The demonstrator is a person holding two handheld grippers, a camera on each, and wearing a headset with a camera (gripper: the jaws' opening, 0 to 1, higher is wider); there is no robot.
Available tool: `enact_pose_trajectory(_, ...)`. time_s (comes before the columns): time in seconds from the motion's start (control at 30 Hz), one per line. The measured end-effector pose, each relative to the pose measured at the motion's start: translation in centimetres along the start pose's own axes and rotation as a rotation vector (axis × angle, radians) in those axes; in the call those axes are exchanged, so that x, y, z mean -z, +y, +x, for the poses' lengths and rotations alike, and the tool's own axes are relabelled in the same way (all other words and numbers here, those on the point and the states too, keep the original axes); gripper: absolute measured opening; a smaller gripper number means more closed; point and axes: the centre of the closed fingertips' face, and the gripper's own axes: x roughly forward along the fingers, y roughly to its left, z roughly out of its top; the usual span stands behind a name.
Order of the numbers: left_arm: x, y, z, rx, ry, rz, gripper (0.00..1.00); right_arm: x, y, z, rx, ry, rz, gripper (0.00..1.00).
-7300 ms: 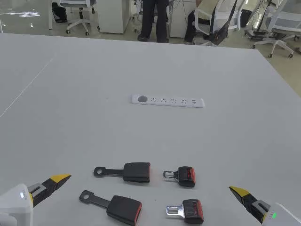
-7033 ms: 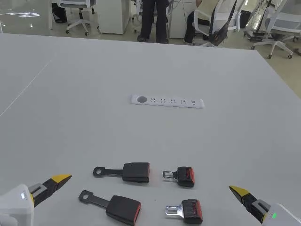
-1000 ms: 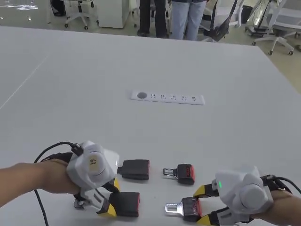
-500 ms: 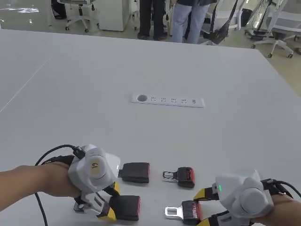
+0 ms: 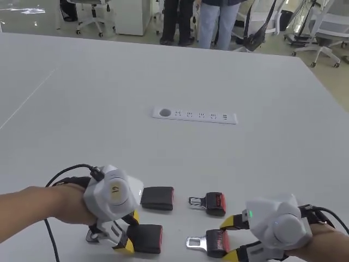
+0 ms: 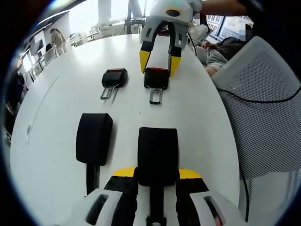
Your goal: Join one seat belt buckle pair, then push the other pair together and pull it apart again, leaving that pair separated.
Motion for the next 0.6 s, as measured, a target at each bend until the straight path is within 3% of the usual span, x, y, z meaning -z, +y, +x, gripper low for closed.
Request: enact_pose_trajectory(0.6,0.2,-0.1,0.3,0.003,0.026,0.009,0.31,-1.4,-0.2,1.2,0.000,-0.020,0.002,0.30)
